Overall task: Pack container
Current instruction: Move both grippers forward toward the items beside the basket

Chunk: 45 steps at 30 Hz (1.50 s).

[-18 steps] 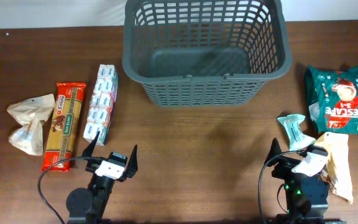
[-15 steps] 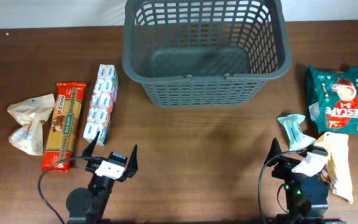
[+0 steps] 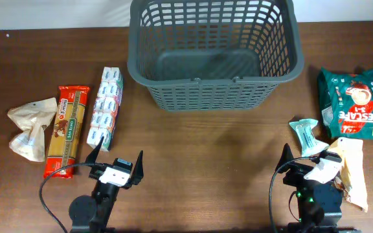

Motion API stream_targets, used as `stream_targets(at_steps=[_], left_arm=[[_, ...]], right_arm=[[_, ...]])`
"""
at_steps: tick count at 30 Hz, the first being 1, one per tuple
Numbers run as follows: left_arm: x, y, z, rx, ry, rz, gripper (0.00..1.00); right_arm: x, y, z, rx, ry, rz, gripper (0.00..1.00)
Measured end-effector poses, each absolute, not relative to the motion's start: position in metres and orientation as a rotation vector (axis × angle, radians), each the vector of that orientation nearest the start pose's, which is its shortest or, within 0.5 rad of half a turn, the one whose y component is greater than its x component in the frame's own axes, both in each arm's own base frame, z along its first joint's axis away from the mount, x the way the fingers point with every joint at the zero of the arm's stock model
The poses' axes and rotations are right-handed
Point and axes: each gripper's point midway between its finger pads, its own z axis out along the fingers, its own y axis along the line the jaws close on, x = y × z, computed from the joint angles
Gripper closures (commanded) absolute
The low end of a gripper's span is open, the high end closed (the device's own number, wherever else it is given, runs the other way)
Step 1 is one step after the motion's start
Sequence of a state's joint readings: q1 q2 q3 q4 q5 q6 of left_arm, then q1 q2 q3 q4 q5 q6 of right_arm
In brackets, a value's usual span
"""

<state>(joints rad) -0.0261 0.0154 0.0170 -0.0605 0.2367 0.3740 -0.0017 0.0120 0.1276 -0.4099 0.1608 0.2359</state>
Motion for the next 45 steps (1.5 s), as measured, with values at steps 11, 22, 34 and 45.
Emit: stream_targets(at_steps=[11, 22, 34, 45], left_arm=[[0.240, -0.047, 0.164, 0.499, 1.550, 0.075, 0.01], [0.240, -0.047, 0.164, 0.499, 1.550, 0.075, 0.01], [0.240, -0.047, 0.164, 0.488, 1.553, 0.064, 0.01], [0.232, -0.031, 0.182, 0.272, 1.713, -0.019, 0.01]], right_arm=[[0.226, -0.028, 0.134, 0.331, 1.832, 0.012, 0.01], [0.226, -0.028, 0.134, 0.331, 1.832, 0.013, 0.01], [0.227, 0.011, 0.133, 0.184, 1.864, 0.228, 0.01], [0.221, 0.041, 0.167, 0.061, 1.878, 0.397, 0.01]])
